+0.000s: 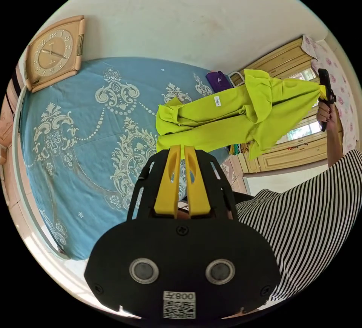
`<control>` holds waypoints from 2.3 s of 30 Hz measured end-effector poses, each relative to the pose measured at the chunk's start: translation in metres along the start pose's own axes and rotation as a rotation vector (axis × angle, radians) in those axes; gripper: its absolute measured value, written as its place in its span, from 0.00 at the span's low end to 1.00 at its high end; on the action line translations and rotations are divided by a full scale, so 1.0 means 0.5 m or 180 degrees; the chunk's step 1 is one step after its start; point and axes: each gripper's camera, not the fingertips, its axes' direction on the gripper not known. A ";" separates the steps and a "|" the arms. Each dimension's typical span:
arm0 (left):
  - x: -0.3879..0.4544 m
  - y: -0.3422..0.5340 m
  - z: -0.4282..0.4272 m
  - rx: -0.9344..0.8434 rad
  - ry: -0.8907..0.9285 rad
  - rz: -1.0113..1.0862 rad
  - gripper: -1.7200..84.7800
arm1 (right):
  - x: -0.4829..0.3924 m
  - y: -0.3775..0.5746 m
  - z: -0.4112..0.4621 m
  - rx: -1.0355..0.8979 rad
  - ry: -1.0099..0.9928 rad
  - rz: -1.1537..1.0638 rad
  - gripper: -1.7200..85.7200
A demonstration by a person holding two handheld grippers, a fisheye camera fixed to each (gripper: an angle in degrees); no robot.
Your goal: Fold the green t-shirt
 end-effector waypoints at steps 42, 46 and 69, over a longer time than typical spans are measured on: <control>0.489 -0.094 -0.510 0.1710 0.0543 -0.0853 0.02 | -0.194 0.331 -0.118 0.0639 0.0135 -0.0163 0.02; 0.648 0.016 -0.645 0.2223 0.0170 -0.0804 0.02 | -0.202 0.357 -0.150 0.0666 -0.0052 -0.0516 0.02; 1.486 0.414 -0.937 0.3521 -0.1423 -0.0202 0.02 | -0.362 0.568 -0.320 0.0721 -0.0362 -0.2166 0.02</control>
